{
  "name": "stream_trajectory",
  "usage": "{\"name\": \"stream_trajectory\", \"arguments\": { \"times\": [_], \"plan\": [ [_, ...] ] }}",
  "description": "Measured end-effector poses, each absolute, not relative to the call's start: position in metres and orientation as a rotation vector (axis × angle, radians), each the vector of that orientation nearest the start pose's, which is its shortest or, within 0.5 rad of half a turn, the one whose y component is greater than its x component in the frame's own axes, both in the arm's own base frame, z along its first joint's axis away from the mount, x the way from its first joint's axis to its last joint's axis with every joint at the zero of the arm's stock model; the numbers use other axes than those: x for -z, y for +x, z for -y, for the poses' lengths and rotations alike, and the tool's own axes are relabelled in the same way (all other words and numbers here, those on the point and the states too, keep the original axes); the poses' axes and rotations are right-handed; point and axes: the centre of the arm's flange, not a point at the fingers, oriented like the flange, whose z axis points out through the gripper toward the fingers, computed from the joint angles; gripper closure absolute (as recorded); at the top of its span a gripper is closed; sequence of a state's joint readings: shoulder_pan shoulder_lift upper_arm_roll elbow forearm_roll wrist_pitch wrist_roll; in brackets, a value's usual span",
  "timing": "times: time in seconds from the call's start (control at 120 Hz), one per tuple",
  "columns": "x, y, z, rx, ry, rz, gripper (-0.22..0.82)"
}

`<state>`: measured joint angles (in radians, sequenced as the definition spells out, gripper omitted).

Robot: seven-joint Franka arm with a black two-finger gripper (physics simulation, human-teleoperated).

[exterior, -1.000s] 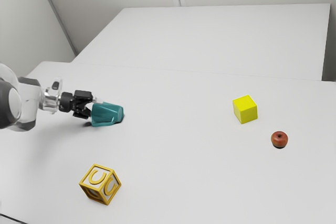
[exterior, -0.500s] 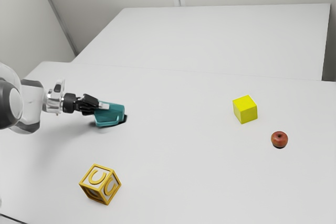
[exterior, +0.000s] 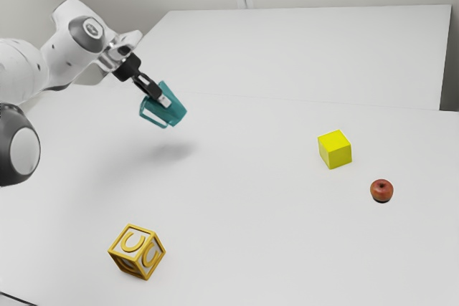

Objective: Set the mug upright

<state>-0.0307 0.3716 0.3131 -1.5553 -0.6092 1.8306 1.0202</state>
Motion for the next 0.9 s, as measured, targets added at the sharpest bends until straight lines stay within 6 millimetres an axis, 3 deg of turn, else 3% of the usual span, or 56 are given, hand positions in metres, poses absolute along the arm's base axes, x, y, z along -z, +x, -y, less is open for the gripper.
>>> {"name": "stream_trajectory", "arguments": {
  "times": [0.117,0.283,0.358,0.425,0.483,0.55,0.867,0.9],
  "plan": [
    [-0.434,0.665,-0.068,0.142,-3.138,-1.066,0.78],
    [-0.396,0.672,-0.037,0.025,-3.010,-0.957,0.78],
    [-0.383,0.654,-0.028,0.007,-3.009,-0.894,0.78],
    [-0.389,0.625,-0.015,0.024,-3.014,-0.855,0.78],
    [-0.392,0.603,-0.012,0.034,-3.024,-0.805,0.78],
    [-0.384,0.590,-0.012,0.040,-3.034,-0.736,0.78],
    [-0.347,0.583,-0.014,0.025,-3.068,-0.454,0.79],
    [-0.346,0.583,-0.013,0.028,-3.071,-0.432,0.74]
  ]
}}
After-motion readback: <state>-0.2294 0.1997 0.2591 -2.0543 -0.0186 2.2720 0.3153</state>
